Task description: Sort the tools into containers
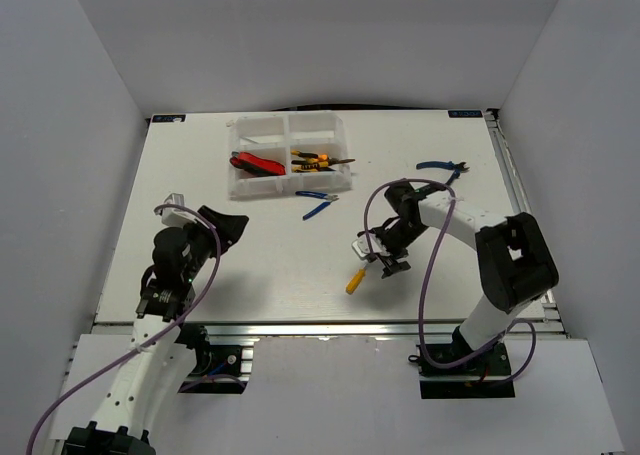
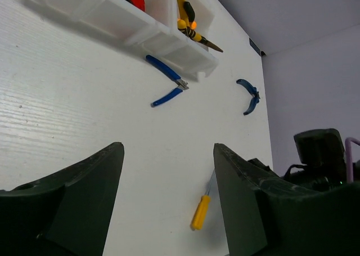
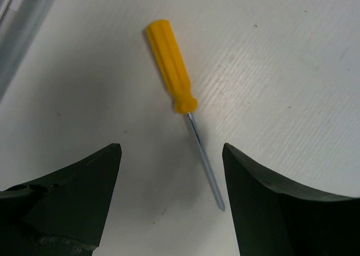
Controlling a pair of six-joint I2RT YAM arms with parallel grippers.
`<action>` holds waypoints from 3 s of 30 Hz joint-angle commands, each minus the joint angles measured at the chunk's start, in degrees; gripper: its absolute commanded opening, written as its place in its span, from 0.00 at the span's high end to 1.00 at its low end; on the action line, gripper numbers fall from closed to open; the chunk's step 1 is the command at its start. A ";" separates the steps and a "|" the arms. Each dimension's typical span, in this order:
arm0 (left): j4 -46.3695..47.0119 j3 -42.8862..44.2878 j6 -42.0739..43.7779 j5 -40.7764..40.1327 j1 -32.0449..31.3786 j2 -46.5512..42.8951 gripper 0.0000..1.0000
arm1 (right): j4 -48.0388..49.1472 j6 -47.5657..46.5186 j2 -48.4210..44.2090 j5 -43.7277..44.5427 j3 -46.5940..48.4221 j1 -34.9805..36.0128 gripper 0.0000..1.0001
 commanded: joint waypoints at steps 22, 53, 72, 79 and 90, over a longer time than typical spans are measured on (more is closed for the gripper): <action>11.82 -3.20 -5.80 10.01 0.01 5.85 0.25 | 3.19 5.59 10.57 11.61 5.66 5.28 0.58; 36.51 -9.00 -20.90 13.35 -0.08 7.60 0.26 | 6.52 48.78 -4.19 -2.79 4.69 4.05 1.00; 50.07 -3.39 -19.96 4.31 -16.50 29.21 0.33 | 27.61 93.55 2.31 -7.90 22.35 4.39 1.00; 49.80 2.86 -16.70 3.51 -18.88 36.52 0.34 | 32.37 100.33 3.45 -9.92 20.87 5.10 1.00; 49.28 7.96 -15.30 4.65 -20.38 42.41 0.48 | 36.24 104.38 2.93 -10.54 19.20 5.36 1.00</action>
